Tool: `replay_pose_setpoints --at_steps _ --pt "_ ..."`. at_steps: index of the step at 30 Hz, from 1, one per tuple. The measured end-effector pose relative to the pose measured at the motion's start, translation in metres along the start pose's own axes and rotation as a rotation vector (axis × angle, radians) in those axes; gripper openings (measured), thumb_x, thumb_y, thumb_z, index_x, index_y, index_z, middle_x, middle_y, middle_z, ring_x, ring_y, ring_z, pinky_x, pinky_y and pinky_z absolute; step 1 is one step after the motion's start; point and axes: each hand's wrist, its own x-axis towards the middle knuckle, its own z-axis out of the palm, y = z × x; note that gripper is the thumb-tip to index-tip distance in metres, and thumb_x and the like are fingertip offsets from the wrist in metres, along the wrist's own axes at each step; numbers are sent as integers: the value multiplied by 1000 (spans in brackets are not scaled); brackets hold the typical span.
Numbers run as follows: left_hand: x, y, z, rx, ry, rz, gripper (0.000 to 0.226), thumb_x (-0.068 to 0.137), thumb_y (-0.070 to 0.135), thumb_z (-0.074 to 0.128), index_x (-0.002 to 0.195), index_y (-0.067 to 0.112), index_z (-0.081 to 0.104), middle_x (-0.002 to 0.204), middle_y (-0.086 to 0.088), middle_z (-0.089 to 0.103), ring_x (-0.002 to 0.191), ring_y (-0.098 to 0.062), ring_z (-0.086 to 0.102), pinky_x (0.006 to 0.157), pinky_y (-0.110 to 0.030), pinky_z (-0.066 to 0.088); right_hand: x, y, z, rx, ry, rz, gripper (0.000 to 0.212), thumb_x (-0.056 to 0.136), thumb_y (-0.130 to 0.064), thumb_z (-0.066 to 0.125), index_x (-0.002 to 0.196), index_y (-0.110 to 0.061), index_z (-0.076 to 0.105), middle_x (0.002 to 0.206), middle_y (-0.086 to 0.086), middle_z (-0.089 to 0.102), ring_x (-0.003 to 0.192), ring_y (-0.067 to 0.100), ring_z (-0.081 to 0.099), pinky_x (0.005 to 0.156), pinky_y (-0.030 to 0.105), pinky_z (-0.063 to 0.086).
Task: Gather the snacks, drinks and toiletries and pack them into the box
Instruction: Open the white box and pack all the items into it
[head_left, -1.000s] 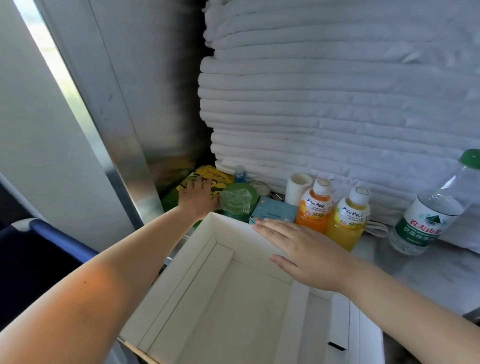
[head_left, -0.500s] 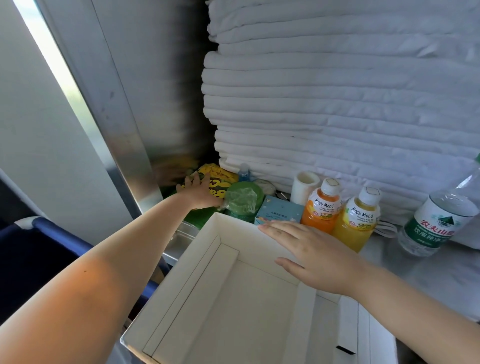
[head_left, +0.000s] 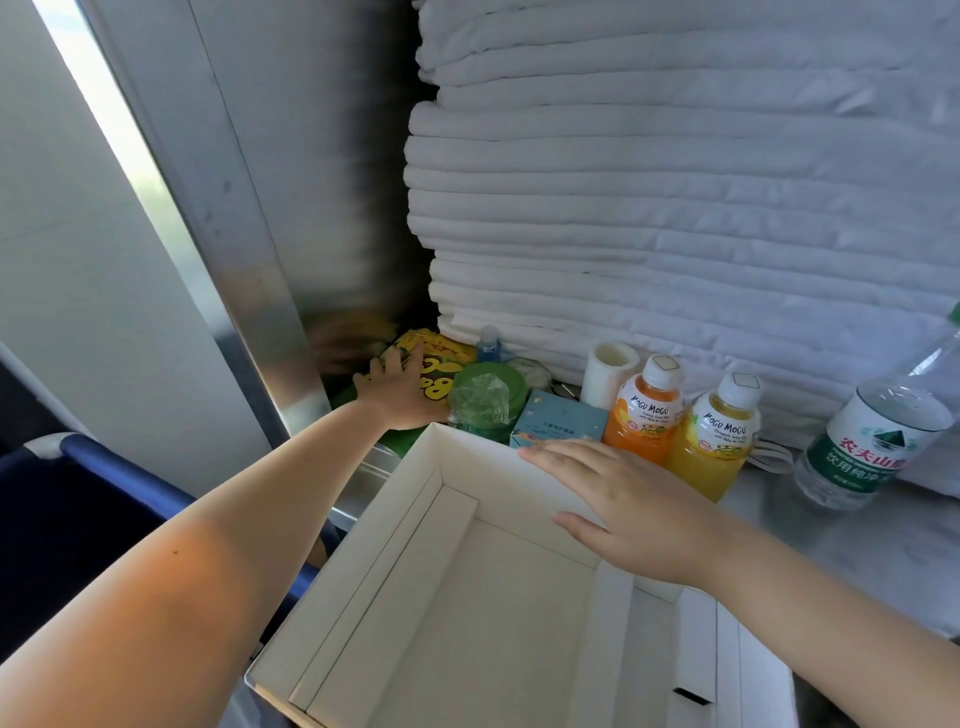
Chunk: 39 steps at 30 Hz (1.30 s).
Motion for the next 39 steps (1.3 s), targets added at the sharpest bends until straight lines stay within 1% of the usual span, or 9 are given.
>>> replay_pose_setpoints --at_steps 8,14,19,24,28,30,33,36,39 --pt "-9 6 -3 -37 130 24 110 68 68 64 149 24 5 142 -15 20 129 -38 29 105 -53 25 0 -1 -1 11 -4 5 59 96 -38 43 148 -31 17 149 -14 27 132 -6 14 98 -2 -4" --pt "-13 14 -9 11 210 46 101 64 63 70 143 21 23 131 -14 27 119 -36 38 103 -51 29 0 0 -1 13 1 1 59 96 -38 43 148 -31 17 150 -14 27 131 -6 14 98 -3 -5" --pt "-14 16 -11 -18 180 31 100 64 61 72 142 23 23 133 -13 25 122 -36 36 106 -56 25 0 1 0 21 8 1 59 96 -38 44 148 -32 18 149 -15 28 132 -6 16 99 -1 -2" --pt "-14 7 -10 11 117 30 101 68 67 65 146 27 16 137 -13 22 127 -37 29 106 -54 26 0 2 2 39 16 1 58 95 -38 44 148 -31 19 149 -15 28 133 -5 17 100 0 0" --pt "-17 12 -15 12 139 41 101 64 66 68 143 26 21 135 -13 22 123 -38 31 105 -55 27 0 2 2 35 19 1 59 95 -38 44 148 -33 18 149 -16 27 133 -5 18 102 3 3" --pt "-19 15 -18 66 206 55 100 63 65 69 142 26 24 135 -14 24 123 -38 32 106 -55 25 0 2 3 40 25 0 59 95 -38 45 147 -32 19 149 -15 28 134 -4 19 103 6 6" --pt "-23 18 -23 231 297 100 102 62 69 67 143 25 24 136 -15 26 124 -37 32 109 -57 19 0 3 3 45 29 -2 59 95 -39 45 148 -33 18 149 -16 27 133 -5 17 102 5 5" --pt "-28 21 -32 381 302 104 104 62 71 65 144 25 21 139 -15 24 126 -36 29 110 -57 14 0 5 4 53 32 -4 60 95 -41 45 147 -35 17 149 -16 27 133 -5 18 103 7 7" --pt "-35 24 -43 474 273 102 103 64 63 69 146 25 18 141 -13 21 131 -34 23 111 -57 11 1 6 6 52 28 -4 61 95 -43 43 147 -38 14 149 -18 25 133 -5 18 104 10 11"
